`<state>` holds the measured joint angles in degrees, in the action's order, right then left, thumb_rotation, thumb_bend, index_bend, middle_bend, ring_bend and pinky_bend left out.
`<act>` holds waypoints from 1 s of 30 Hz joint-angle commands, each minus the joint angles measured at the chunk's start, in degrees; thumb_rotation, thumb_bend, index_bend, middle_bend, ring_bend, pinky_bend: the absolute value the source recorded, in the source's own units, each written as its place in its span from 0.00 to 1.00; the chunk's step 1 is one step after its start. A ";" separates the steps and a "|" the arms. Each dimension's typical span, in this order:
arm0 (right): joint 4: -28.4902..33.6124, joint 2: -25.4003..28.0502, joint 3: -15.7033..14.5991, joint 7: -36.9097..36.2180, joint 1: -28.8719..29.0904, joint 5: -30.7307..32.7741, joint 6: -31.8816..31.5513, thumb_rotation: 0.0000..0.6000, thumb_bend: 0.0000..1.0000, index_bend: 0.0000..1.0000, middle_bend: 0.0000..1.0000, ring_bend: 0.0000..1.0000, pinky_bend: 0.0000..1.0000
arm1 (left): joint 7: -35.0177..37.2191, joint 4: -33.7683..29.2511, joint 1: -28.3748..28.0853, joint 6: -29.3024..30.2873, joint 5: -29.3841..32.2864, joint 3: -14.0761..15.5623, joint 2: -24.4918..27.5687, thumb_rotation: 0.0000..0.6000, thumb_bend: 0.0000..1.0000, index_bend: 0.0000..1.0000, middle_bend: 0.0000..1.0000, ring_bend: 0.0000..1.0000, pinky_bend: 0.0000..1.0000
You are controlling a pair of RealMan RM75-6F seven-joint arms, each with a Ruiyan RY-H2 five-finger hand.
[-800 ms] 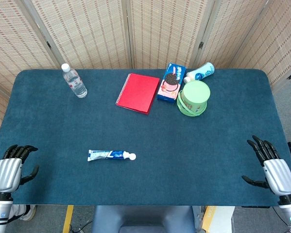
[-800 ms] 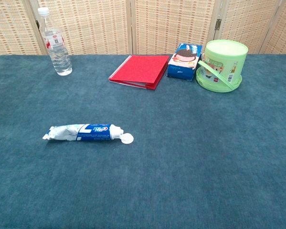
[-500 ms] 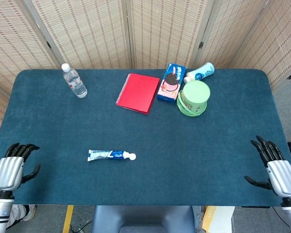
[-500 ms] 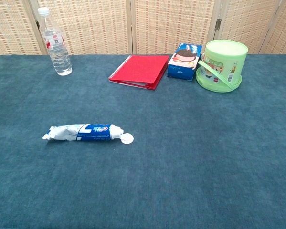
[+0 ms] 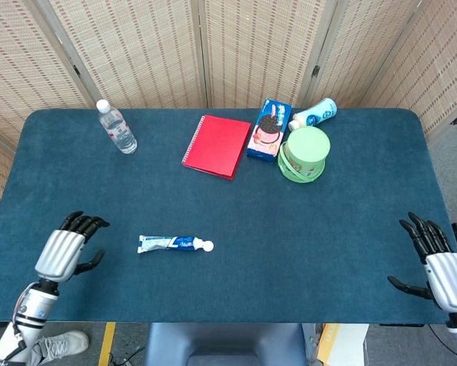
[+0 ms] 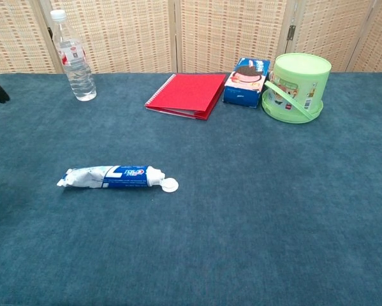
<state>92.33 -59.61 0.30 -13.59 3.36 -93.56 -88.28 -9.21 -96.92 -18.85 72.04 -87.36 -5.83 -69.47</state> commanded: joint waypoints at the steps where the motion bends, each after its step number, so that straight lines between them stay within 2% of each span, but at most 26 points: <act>1: 0.08 0.05 -0.04 0.03 -0.15 0.11 -0.12 1.00 0.00 0.00 0.00 0.00 0.00 | -3.06 0.03 -4.46 -5.96 1.27 -0.77 -2.55 1.00 0.39 0.27 0.31 0.25 0.17; 12: -0.29 -0.03 -0.18 -0.41 -1.10 0.52 -1.09 1.00 0.00 0.00 0.00 0.00 0.00 | -8.65 3.19 -11.62 -14.57 7.43 -2.13 -9.91 1.00 0.39 0.27 0.31 0.25 0.17; 21: -0.53 -0.09 -0.12 -0.72 -1.27 0.48 -1.28 1.00 0.00 0.00 0.00 0.00 0.00 | -13.17 6.76 -14.26 -16.65 12.35 -2.07 -14.30 1.00 0.39 0.28 0.31 0.26 0.17; 30: -0.89 -0.18 0.01 -1.04 -1.34 0.68 -1.25 1.00 0.00 0.00 0.00 0.00 0.00 | -15.65 10.44 -15.40 -17.36 16.01 -1.13 -17.81 1.00 0.38 0.32 0.32 0.29 0.18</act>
<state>91.44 -59.79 0.31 -14.64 2.02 -92.88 -89.53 -24.56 -86.86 -33.99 54.99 -71.79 -7.11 -86.90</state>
